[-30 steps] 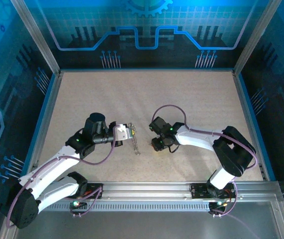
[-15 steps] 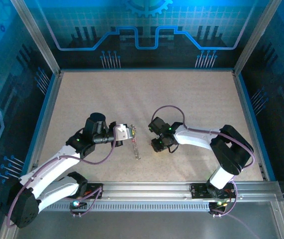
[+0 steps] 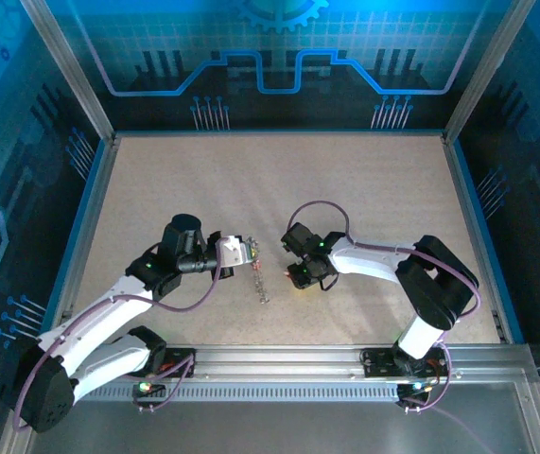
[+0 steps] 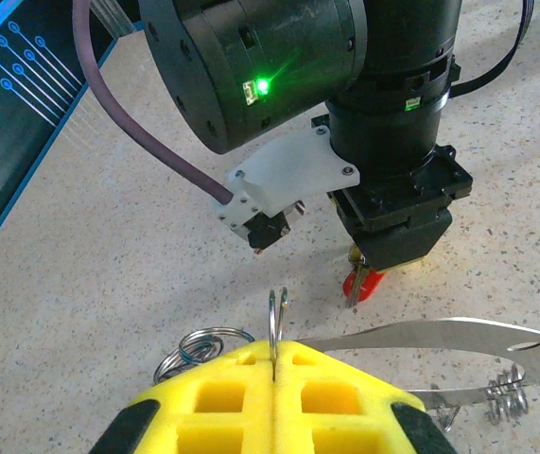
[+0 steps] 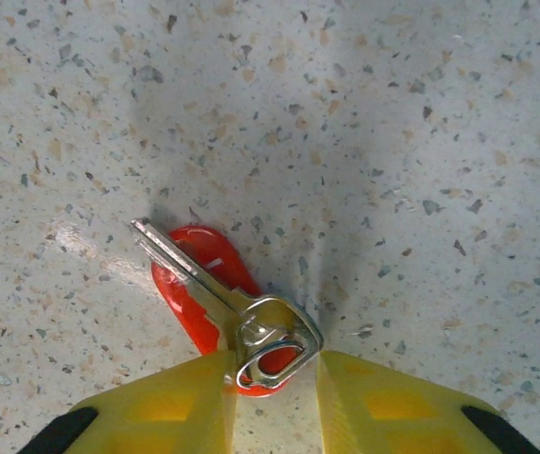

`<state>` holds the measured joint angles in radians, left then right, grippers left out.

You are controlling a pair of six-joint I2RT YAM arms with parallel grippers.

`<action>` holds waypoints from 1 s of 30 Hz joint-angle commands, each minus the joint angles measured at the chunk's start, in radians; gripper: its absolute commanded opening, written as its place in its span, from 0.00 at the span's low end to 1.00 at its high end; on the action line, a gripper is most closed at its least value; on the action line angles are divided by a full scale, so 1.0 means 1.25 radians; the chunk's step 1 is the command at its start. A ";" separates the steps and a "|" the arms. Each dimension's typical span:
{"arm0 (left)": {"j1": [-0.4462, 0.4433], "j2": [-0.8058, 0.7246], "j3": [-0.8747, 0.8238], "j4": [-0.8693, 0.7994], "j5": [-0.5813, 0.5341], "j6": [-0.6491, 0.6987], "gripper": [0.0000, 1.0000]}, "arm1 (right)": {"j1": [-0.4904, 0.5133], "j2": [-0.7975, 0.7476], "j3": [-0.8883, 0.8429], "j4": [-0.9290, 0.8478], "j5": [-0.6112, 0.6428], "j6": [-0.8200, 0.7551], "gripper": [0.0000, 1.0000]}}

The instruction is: Put the keys on the keyring

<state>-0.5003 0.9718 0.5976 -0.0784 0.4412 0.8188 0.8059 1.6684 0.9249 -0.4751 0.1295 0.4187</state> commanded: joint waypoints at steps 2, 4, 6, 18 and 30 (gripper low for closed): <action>0.002 0.005 0.026 0.005 0.015 0.005 0.00 | 0.002 -0.026 -0.007 -0.013 0.021 0.010 0.27; 0.002 0.008 0.027 0.003 0.015 0.005 0.00 | 0.003 -0.032 -0.012 -0.014 0.028 0.013 0.28; 0.002 0.008 0.028 0.002 0.016 0.005 0.00 | 0.003 -0.040 -0.015 -0.016 0.039 0.019 0.32; 0.001 0.012 0.030 -0.003 0.017 0.005 0.00 | 0.002 -0.027 -0.013 -0.018 0.050 0.020 0.25; 0.002 0.012 0.033 -0.009 0.019 0.008 0.00 | -0.004 -0.001 0.006 -0.023 0.080 0.032 0.23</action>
<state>-0.5003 0.9894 0.5995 -0.0910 0.4416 0.8188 0.8059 1.6428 0.9115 -0.4793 0.2070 0.4377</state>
